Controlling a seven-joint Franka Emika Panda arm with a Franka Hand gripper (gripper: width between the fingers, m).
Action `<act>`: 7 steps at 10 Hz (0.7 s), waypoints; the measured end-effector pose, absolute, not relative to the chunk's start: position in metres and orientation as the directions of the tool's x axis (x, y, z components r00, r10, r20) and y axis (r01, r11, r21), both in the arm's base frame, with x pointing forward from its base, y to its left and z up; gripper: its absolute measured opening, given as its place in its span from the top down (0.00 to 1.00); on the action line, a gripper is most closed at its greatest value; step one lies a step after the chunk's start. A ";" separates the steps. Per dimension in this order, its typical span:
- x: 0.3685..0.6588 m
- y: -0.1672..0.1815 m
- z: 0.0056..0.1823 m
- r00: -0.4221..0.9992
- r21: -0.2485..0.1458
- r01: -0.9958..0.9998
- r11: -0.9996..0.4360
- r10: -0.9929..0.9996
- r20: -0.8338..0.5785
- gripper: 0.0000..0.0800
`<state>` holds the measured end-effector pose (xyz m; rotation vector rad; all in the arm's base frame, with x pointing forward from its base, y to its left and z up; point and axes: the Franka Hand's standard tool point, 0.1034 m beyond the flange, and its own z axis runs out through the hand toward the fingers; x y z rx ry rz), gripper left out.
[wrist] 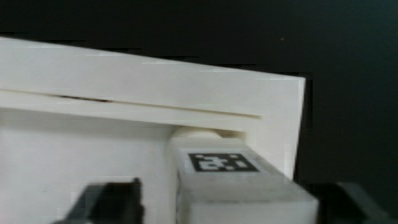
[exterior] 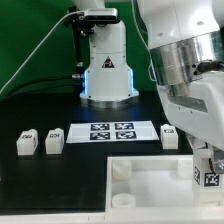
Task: Assemble one leg
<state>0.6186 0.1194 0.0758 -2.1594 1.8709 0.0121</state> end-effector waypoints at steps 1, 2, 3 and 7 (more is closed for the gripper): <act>0.617 0.122 0.076 0.339 -0.207 -0.929 -0.306 -0.929 -0.148 0.24; 0.619 0.124 0.079 0.499 -0.209 -0.857 -0.471 -0.860 -0.106 0.24; 0.620 0.125 0.080 0.574 -0.212 -0.809 -0.549 -0.814 -0.083 0.20; 0.624 0.122 0.082 0.909 -0.159 -0.404 -0.901 -0.415 0.043 0.19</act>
Offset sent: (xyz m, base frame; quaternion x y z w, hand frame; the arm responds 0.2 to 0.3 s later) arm 0.0000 0.0000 0.0000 0.0000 0.0000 -0.2667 0.9638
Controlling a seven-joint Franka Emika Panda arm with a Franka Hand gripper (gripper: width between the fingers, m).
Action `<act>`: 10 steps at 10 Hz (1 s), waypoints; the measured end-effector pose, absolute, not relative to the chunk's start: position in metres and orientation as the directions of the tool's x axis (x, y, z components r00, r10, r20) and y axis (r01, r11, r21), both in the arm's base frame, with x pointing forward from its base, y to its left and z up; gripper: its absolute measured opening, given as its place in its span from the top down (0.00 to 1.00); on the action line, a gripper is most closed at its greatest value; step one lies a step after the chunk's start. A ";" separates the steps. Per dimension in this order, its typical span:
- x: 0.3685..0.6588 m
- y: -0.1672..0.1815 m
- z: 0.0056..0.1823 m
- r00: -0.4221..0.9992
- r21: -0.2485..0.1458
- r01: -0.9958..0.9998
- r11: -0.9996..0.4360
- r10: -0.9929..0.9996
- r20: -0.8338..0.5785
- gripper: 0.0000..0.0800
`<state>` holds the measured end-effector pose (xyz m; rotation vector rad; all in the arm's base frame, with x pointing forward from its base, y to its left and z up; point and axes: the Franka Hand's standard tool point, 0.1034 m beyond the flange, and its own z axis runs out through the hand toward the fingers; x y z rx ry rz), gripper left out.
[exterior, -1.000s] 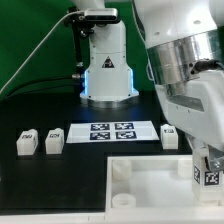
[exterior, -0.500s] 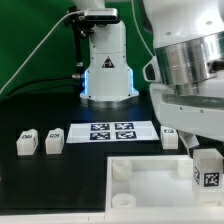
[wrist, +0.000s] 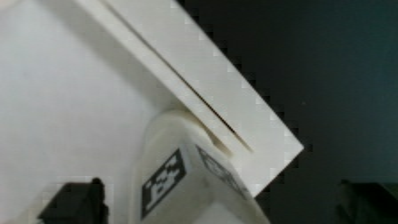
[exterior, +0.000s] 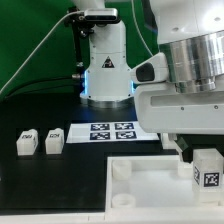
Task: Assemble one leg
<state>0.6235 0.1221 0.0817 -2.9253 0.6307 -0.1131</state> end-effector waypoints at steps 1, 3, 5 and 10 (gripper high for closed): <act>0.631 0.121 0.080 0.962 -0.131 -0.253 -0.958 -0.264 0.072 0.19; 0.635 0.122 0.070 0.994 -0.100 -0.036 -0.994 -0.046 0.095 0.19; 0.634 0.122 0.070 0.992 -0.107 -0.083 -0.991 -0.093 0.090 0.35; 0.634 0.112 0.069 0.879 -0.139 -0.468 -0.873 -0.476 0.035 0.62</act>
Offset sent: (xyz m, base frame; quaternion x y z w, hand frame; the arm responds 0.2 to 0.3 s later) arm 0.0000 0.0000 0.0000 0.0000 0.0000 -0.0899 0.9960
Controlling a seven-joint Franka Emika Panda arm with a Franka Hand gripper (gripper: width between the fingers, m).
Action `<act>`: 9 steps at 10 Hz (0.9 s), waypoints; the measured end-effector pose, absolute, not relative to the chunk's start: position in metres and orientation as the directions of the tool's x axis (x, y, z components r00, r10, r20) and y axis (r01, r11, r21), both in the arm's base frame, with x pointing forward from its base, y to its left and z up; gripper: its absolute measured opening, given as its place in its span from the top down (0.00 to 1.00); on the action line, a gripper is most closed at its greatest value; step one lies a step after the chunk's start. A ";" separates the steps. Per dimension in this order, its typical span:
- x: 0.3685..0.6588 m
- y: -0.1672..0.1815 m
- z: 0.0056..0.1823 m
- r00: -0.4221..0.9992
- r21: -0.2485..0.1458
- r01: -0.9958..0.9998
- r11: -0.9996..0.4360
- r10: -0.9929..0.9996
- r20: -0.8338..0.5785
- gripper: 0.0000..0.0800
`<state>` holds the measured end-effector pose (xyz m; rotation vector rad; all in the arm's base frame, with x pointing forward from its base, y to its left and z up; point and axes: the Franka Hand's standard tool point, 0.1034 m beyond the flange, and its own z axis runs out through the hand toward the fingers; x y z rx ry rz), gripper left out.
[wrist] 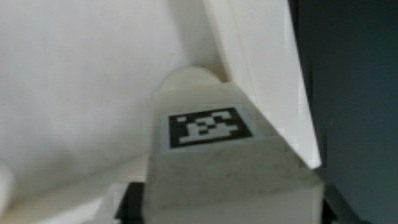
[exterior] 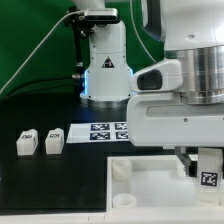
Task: Assemble one leg
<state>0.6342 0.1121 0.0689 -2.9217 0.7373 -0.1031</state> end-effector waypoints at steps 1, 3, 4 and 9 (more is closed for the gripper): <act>0.634 0.109 0.068 0.779 -0.154 -0.619 -0.770 -0.627 0.005 0.62; 0.630 0.103 0.065 0.466 -0.186 -0.874 -0.449 -0.883 -0.059 0.62; 0.627 0.101 0.065 0.294 -0.196 -0.943 -0.269 -0.949 -0.112 0.62; 0.623 0.113 0.068 -0.132 -0.125 -0.978 0.164 -0.964 -0.229 0.62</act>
Offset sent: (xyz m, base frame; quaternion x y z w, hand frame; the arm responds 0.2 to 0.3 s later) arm -0.0008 0.0057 -0.0033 0.1119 -0.0260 0.4569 0.8821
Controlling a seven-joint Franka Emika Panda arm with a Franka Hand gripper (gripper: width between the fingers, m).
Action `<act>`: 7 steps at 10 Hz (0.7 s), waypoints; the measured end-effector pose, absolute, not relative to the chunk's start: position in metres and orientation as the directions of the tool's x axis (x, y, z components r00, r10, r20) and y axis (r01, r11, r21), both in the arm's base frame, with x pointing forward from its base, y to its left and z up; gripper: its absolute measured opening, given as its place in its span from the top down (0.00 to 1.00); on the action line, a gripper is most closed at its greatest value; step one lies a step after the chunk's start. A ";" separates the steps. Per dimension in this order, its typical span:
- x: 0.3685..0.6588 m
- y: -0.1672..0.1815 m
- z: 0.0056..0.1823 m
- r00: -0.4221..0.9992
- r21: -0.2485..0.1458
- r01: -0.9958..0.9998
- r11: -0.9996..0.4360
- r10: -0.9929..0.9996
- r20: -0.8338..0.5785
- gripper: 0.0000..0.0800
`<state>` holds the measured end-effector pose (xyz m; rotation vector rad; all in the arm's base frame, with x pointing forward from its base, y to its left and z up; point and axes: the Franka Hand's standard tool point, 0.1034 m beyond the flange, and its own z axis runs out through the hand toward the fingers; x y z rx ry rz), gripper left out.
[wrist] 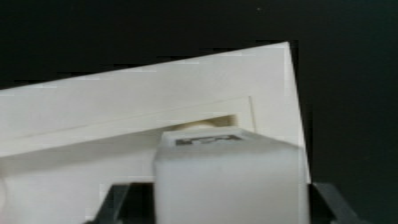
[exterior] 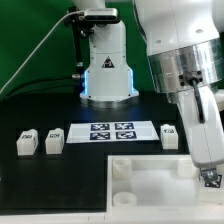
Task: Assemble one leg
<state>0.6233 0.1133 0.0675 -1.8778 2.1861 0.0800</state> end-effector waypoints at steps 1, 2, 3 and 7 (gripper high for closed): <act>0.623 0.114 0.067 -0.081 -0.137 -0.984 0.113 -0.972 -0.222 0.62; 0.623 0.113 0.067 -0.032 -0.147 -0.987 0.064 -0.976 -0.213 0.49; 0.623 0.112 0.067 0.151 -0.177 -0.977 -0.119 -0.971 -0.184 0.30; 0.620 0.112 0.067 0.600 -0.221 -0.789 -0.573 -0.796 -0.079 0.19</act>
Offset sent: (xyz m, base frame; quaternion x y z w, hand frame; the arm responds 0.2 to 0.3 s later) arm -0.0029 0.0011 0.0119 -0.0665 0.0011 -0.4014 0.9135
